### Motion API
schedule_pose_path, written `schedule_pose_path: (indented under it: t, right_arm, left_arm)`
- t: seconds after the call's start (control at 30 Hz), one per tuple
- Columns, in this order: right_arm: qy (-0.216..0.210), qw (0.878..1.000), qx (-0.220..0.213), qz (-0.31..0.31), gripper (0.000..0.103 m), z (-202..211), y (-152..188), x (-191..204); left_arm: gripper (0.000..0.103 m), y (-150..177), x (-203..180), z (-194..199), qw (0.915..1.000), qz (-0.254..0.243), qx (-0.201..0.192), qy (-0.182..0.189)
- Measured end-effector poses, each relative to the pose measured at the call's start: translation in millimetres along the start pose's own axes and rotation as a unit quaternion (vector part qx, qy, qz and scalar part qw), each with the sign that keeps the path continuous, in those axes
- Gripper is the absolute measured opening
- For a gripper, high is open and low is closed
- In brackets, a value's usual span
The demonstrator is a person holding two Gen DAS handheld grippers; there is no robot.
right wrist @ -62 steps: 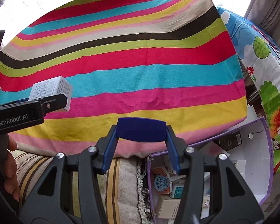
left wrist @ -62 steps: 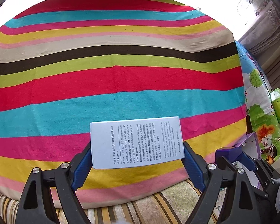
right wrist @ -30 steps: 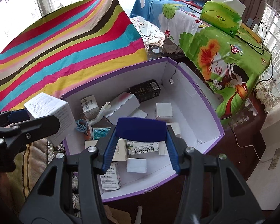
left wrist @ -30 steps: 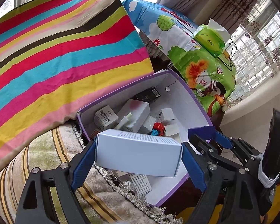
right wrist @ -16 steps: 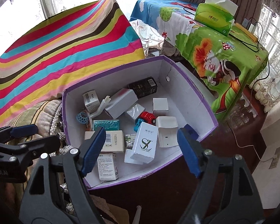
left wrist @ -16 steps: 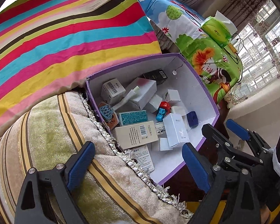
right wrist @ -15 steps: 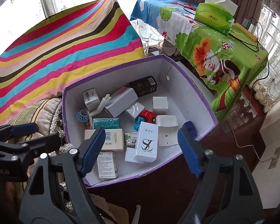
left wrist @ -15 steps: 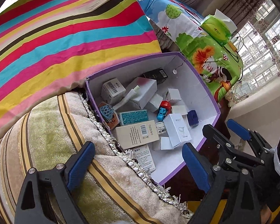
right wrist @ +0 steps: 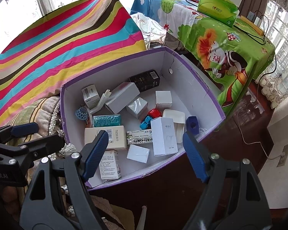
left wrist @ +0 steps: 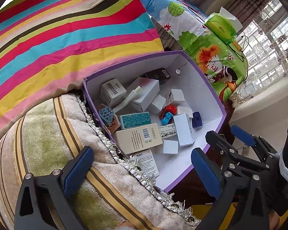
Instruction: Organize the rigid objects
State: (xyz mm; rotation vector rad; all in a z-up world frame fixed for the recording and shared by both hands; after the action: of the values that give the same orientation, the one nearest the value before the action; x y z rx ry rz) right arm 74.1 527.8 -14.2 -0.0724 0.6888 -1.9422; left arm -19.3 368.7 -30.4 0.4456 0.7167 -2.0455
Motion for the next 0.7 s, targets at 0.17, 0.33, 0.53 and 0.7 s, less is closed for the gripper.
schedule_pose_path:
  t: [0.17,0.33,0.53,0.7]
  right_arm:
    - [-0.001,1.0,0.003,0.0,0.082,-1.3,0.1,-0.2]
    - [-0.002,1.0,0.004,0.0,0.082,-1.0,0.4,0.1]
    - [-0.004,1.0,0.007,-0.001,0.082,-3.0,0.9,0.1]
    - [-0.006,1.0,0.009,0.0,0.082,-3.9,1.3,0.7]
  left_arm:
    - [0.102,-0.2,-0.3,-1.2,1.0,-0.001,0.002,-0.002]
    - [0.103,0.4,-1.1,-2.1,1.0,-0.007,0.004,-0.006]
    - [0.103,1.0,-1.7,-3.1,0.9999,-0.008,0.004,-0.007]
    - [0.103,0.8,-2.0,-3.5,0.9999,-0.008,0.005,-0.008]
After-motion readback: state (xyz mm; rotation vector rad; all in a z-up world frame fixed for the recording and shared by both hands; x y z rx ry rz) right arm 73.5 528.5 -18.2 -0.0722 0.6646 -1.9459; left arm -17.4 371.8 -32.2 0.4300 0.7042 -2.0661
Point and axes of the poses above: each gripper's, at about its wrist camera, not at the fingertips, and z roughly against the way its jaws point, x to its left, y to its underside, the point moved 2 cm from there along -z, roughly the way its jaws point, and after that the axes turned 15 degrees about y, right-handed, at the moved point
